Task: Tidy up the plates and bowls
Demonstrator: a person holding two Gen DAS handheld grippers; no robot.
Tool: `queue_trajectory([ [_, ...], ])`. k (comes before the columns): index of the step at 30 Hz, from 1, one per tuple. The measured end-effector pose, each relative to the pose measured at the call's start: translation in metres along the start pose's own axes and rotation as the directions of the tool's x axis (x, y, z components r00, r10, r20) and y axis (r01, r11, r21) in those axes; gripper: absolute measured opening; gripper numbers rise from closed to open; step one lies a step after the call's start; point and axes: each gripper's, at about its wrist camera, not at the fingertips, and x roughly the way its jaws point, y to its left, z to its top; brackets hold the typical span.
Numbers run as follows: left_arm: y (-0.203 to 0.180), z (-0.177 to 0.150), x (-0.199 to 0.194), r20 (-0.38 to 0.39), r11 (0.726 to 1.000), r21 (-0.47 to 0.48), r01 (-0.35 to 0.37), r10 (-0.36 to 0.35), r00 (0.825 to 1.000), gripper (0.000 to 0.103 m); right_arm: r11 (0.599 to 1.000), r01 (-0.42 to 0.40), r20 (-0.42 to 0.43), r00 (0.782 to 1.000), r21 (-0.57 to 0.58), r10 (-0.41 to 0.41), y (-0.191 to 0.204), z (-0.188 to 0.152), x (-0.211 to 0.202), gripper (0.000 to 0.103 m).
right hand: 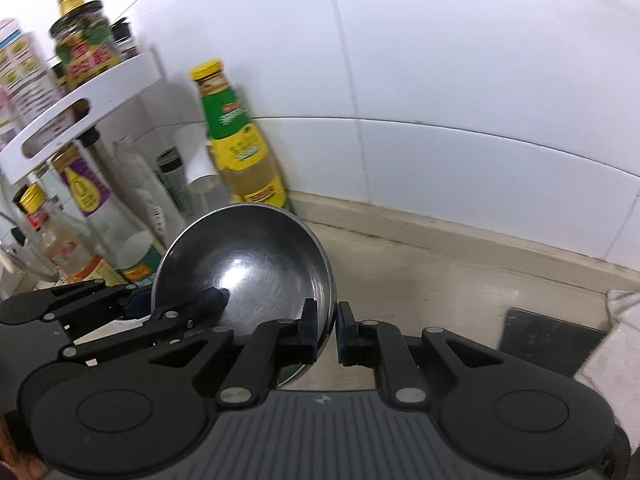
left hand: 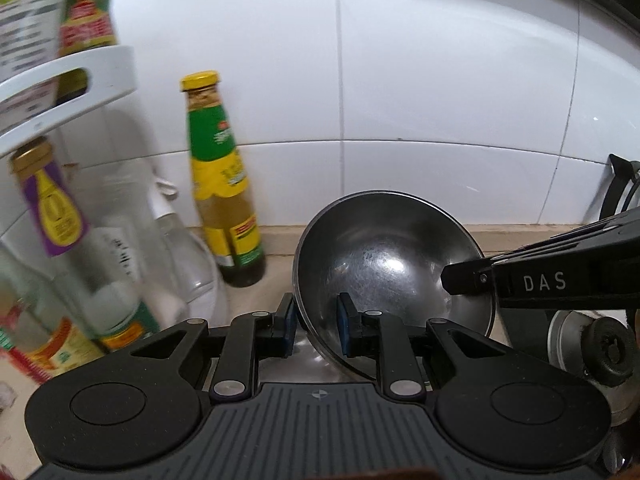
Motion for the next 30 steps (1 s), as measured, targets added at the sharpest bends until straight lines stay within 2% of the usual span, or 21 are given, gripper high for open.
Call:
queue_trajectory([
  [13, 0.03, -0.016, -0.022, 0.006, 0.998, -0.033, -0.046, 0.046, 0.999, 0.028, 0.998, -0.039, -0.032, 0.999, -0.046, 0.038, 0.038, -0.004, 0.016, 0.011],
  [28, 0.046, -0.031, 0.001, -0.061, 0.995, -0.07, -0.077, 0.073, 0.995, 0.028, 0.997, -0.041, -0.091, 0.995, -0.07, 0.035, 0.047, -0.009, 0.051, 0.011],
  [30, 0.05, -0.031, 0.002, -0.062, 0.994, -0.076, -0.081, 0.076, 0.995, 0.028, 0.997, -0.051, -0.072, 0.996, -0.06, 0.047, 0.047, -0.009, 0.053, 0.012],
])
